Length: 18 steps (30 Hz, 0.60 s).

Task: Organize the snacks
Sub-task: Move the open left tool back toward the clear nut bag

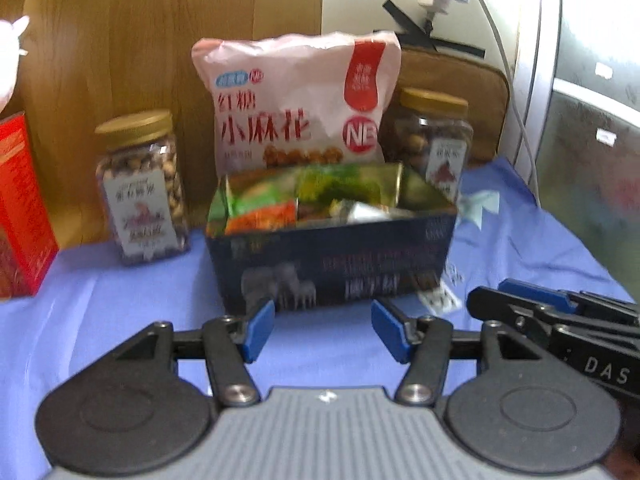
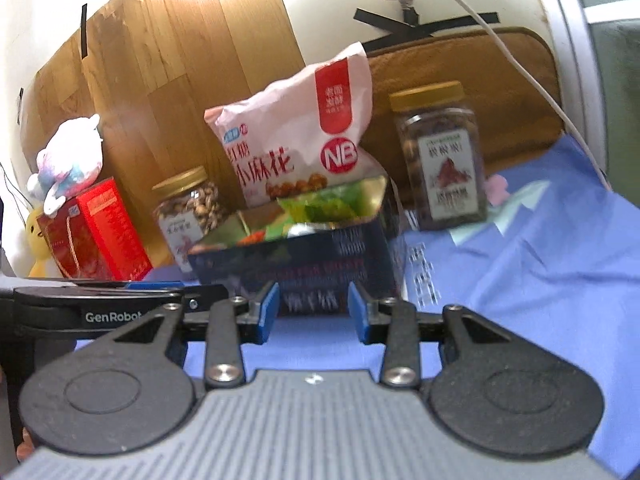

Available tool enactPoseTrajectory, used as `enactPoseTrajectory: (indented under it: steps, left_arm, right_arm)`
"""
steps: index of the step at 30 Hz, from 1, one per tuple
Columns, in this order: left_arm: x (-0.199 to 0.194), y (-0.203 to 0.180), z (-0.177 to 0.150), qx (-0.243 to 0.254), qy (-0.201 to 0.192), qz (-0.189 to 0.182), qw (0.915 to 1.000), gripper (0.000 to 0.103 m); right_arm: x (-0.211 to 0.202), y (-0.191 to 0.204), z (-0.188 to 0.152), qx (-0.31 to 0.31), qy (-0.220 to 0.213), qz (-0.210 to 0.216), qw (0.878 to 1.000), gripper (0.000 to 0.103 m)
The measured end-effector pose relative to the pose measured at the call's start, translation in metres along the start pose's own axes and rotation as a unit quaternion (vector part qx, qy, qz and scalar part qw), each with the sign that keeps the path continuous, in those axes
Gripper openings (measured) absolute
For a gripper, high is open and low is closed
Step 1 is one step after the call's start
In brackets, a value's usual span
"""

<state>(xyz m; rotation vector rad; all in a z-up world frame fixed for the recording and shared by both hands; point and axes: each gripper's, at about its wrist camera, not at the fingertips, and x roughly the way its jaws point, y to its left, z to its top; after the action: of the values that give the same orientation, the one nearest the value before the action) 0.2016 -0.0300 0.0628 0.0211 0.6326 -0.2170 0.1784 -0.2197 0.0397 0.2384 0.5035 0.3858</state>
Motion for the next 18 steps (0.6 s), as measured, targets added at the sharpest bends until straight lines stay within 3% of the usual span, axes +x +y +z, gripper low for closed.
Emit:
enactPoseTrajectory:
  steps: [12,18]
  left_arm:
    - [-0.018,0.005,-0.055,-0.023,0.044,0.015,0.9986,0.056]
    - [-0.021,0.013,-0.074,-0.030,0.049,0.023,0.9981,0.059]
  right_arm:
    - [-0.033,-0.004,-0.043,0.012,0.052,0.001,0.999,0.044]
    - [-0.045,-0.014,-0.061,0.032,0.073,0.002,0.997,0.051]
